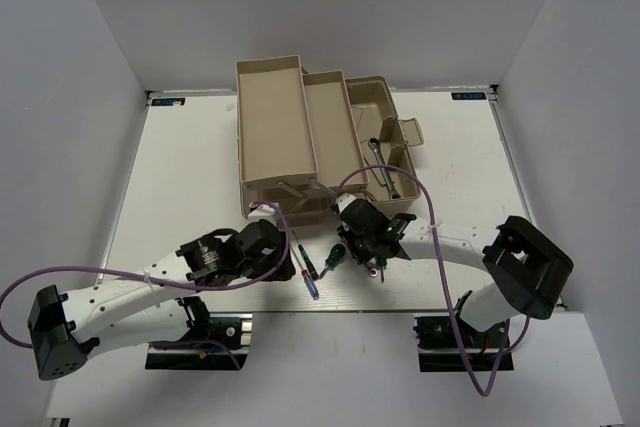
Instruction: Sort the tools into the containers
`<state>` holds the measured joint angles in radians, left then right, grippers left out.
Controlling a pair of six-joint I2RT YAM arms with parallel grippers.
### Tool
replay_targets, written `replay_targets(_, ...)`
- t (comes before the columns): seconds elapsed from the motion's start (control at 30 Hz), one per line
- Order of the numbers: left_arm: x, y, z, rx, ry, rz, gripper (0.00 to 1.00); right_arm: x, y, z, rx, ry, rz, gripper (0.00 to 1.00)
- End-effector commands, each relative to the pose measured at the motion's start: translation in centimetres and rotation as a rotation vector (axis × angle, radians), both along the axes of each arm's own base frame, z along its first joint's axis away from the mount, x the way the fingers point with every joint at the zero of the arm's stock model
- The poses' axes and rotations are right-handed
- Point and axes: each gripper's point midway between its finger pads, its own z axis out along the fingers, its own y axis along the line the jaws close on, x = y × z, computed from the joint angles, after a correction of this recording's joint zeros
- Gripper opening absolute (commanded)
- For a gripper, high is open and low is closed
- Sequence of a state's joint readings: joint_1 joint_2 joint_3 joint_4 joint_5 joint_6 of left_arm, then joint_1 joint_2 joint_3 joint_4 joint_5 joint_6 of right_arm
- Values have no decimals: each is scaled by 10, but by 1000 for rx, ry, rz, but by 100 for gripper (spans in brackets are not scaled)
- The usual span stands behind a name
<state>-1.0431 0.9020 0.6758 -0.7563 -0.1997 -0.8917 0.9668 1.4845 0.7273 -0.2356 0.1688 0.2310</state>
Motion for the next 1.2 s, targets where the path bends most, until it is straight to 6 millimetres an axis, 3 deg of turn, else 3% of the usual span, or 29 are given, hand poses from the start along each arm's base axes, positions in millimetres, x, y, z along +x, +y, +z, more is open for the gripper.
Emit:
replay_targets(0.0,3,-2,4,-2,-15,9,64,-23,-21,-19,-66,102,11,26)
replay_targets(0.23,4,-3,7,-10,-20,10,63,-19,-17,-16,-46,105,5,0)
replay_targets(0.57,8,-14,10,-14,-31,-31,62,13,-1,24,41,43,-48,0)
replay_targets(1.17,9,-18,10,-17,-37,-51,62,15,-6,54,103,29,-70,0)
